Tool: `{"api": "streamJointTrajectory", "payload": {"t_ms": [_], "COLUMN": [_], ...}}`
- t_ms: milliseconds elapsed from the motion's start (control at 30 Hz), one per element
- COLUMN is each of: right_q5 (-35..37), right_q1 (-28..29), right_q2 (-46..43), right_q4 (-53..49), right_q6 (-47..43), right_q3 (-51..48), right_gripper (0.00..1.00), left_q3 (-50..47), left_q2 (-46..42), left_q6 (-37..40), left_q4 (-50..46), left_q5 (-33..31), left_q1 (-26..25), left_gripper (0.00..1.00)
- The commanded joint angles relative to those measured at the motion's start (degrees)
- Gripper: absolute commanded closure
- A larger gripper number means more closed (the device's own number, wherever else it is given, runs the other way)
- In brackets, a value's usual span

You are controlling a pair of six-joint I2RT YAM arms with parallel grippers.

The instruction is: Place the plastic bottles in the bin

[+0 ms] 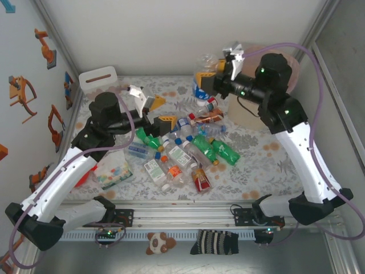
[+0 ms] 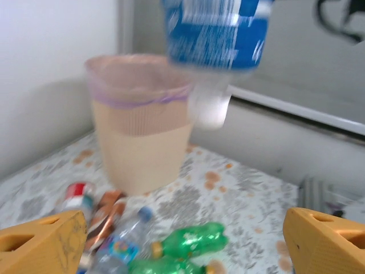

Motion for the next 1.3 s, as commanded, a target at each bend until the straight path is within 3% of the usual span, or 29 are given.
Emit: {"api": "streamJointTrajectory", "payload": {"t_ms": [0,133,433,600,833,1000,1267], "right_q5": [8.25,13.64,21.22,27.01,27.61,28.06,26.63], "right_q1": [-5.68,-12.45,-23.7,-26.72,-29.66,-30.47,-31.04], "right_q2": [1.1,3.83,16.36,24.33,35.67,41.84,51.07], "right_q4": [-1.2,-1.77,-6.25,-11.49,-22.02,-26.66,-33.65], "right_q6": [1.61,1.65,0.71,1.86,6.58,9.59,10.19], "right_q3": [2.75,4.7,12.32,17.06,25.69,27.17,31.37], "right_gripper": [0.62,0.61,0.62,0.66,0.69,0.69,0.69], "left_q3": [-1.08,-2.81,-8.17,-7.73,-8.34,-7.66,-7.99], "left_q2": [-1.59,-2.77,-4.75,-4.06,-4.32,-3.48,-0.86], "left_q6": [-0.99,-4.4,-10.08,-11.05,-11.46,-13.19,-17.51], "left_q4": [-5.76,-6.49,-4.66,-5.79,-6.97,-11.28,-14.32], "left_q5": [-11.69,-16.84,-18.18,-18.34,-20.25,-25.4,-26.65], "left_q1": [0.13,0.38,0.39,0.39,0.48,1.07,2.36], "left_gripper": [0.11,0.11,0.11,0.13,0.13,0.14,0.14]}}
